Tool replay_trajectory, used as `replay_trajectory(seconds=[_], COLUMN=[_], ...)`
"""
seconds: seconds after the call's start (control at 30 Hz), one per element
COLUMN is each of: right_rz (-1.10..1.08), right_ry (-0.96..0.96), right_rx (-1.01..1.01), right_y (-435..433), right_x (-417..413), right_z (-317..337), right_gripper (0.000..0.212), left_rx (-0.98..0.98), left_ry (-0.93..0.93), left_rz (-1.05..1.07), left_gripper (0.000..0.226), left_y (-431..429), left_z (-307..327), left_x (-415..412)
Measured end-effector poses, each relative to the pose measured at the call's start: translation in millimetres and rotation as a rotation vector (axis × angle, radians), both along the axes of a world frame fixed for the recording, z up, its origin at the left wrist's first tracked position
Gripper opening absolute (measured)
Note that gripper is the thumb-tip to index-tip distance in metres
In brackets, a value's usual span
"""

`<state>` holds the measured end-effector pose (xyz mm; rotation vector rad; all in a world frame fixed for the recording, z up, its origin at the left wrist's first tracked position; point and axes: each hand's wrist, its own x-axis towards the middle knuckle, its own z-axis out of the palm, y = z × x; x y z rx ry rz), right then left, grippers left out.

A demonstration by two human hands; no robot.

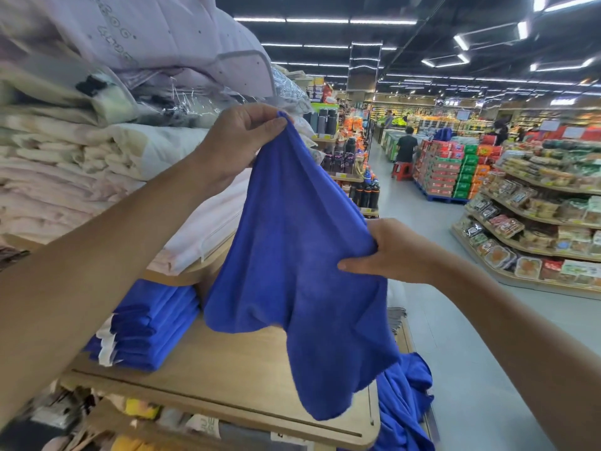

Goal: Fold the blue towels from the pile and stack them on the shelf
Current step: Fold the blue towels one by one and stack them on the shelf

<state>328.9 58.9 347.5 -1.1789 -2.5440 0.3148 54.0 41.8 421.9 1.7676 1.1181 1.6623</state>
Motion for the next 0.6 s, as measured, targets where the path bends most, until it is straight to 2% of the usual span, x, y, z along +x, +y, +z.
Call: replay_trajectory(seconds=[0.1,0.17,0.27,0.37,0.47,0.6], right_rz=[-0.054,-0.043,0.067,0.16,0.138,0.067], right_ry=[0.0,-0.049,-0.121,-0.116,-0.02,0.171], right_rx=[-0.014,-0.105,-0.287,-0.448,-0.366,-0.174], right_y=[5,5,7,7,11,22], right_x=[8,11,17,27,34,39], right_z=[-3,-7,-8,-7,-14,-29], right_gripper=[0.048,0.05,0.042,0.041,0.054,0.035], left_rx=[-0.023,-0.039,-0.05,-0.027,-0.012,-0.025], left_ry=[0.036,0.022,0.025,0.004,-0.053,-0.07], left_rz=[0.005,0.015,0.038,0.057,0.079,0.078], left_gripper=[0.017,0.015,0.015,0.017,0.019,0.019], left_y=[1,2,3,4,5,5], left_z=[-10,-16,-21,-22,-22,-26], left_x=[-2,-4,-7,-12,-21,-29])
